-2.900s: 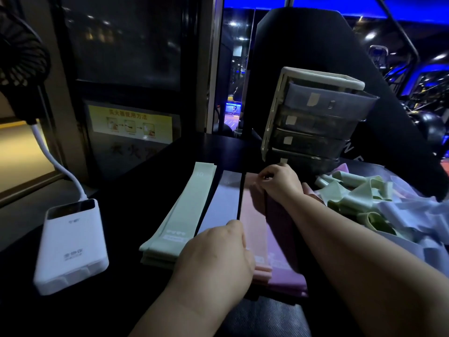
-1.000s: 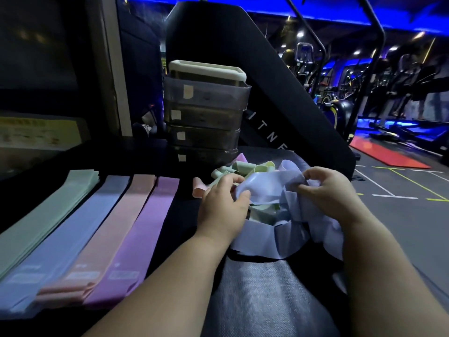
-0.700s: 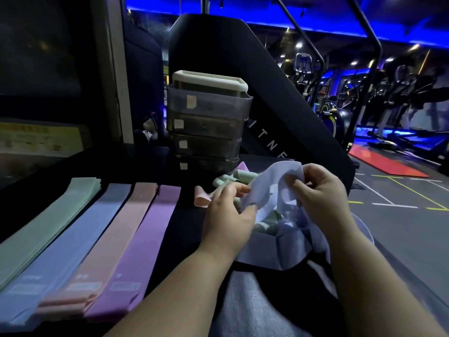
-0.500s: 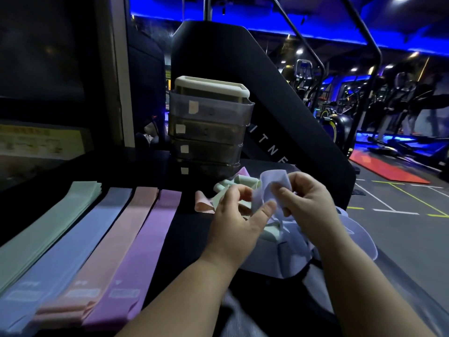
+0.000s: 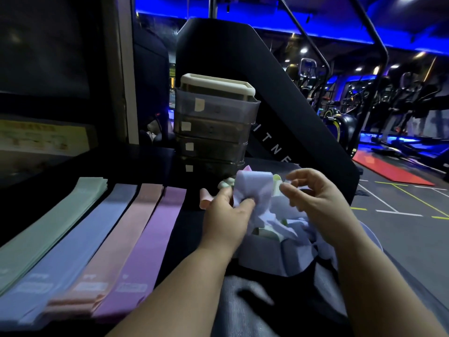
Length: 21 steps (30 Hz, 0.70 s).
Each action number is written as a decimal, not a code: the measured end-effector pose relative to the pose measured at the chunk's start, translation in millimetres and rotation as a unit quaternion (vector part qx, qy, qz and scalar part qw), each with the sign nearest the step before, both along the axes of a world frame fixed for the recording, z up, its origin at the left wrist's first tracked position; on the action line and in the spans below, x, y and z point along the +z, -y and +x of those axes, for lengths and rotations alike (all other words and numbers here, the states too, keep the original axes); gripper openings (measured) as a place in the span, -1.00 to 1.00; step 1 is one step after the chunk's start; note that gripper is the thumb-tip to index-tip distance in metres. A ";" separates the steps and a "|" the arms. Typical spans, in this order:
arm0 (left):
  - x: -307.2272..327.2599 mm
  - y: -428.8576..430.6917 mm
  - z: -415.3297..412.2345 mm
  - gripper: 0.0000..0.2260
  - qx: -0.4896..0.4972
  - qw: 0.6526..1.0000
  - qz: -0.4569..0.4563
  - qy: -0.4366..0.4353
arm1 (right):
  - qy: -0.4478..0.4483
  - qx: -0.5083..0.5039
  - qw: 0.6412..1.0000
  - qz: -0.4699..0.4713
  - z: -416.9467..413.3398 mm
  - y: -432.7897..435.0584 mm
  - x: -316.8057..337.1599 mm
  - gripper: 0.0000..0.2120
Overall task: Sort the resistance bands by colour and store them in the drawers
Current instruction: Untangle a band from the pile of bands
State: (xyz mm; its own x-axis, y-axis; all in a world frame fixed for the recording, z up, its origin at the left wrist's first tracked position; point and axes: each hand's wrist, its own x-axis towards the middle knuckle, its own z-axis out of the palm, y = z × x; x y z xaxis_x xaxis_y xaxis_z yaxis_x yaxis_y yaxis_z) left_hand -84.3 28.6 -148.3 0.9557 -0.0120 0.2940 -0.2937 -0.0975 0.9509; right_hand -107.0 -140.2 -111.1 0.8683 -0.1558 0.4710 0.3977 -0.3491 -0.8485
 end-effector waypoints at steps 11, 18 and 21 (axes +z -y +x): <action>-5.5 1.1 12.0 -0.66 -0.007 0.992 -0.105 -0.067 | -0.086 0.053 0.956 -0.276 -1.9 -5.6 -8.9 -0.80; -5.5 3.6 9.2 -0.58 -0.012 0.995 -0.091 -0.042 | -0.009 -0.035 0.925 -0.378 -7.3 -5.9 -5.6 -0.84; -2.9 2.1 5.1 -0.48 -0.012 0.999 -0.009 -0.030 | 0.063 -0.098 0.931 -0.346 -5.3 -0.1 -5.7 -0.89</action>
